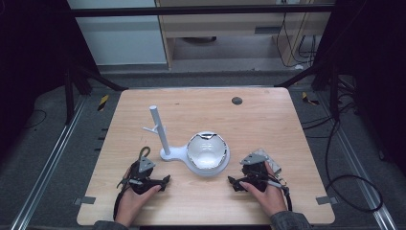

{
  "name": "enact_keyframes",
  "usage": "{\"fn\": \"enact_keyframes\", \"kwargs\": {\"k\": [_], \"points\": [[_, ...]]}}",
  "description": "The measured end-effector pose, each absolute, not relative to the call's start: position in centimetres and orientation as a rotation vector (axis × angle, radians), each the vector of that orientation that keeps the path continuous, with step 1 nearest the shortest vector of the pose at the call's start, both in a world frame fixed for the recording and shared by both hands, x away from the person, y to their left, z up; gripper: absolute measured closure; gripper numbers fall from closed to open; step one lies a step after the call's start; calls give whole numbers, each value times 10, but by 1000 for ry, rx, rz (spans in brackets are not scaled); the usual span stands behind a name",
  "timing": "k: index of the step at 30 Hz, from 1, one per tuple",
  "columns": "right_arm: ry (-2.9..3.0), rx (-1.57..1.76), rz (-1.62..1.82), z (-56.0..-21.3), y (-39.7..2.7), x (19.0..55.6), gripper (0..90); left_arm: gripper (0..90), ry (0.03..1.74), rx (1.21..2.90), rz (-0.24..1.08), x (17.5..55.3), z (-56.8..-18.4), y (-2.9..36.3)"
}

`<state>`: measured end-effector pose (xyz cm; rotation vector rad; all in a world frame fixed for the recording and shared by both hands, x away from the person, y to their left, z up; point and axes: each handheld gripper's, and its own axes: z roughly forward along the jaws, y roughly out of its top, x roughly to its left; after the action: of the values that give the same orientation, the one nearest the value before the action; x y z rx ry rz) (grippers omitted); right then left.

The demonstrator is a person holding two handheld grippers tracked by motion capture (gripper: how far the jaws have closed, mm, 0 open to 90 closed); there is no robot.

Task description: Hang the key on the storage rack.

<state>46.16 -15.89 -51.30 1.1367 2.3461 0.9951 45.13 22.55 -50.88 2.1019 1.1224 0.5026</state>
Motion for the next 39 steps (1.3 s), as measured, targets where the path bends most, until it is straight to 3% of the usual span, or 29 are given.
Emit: {"fn": "enact_keyframes", "kwargs": {"k": [15,23,39], "points": [[2343,1145,992,-513,-159,461,2,61,1089,2068,470,444,-499,231],[2338,1152,988,-513,-159,460,3,94,1164,2110,505,445,-477,261],[2336,1151,990,-513,-159,460,3,114,1360,2230,371,479,-457,311]]}}
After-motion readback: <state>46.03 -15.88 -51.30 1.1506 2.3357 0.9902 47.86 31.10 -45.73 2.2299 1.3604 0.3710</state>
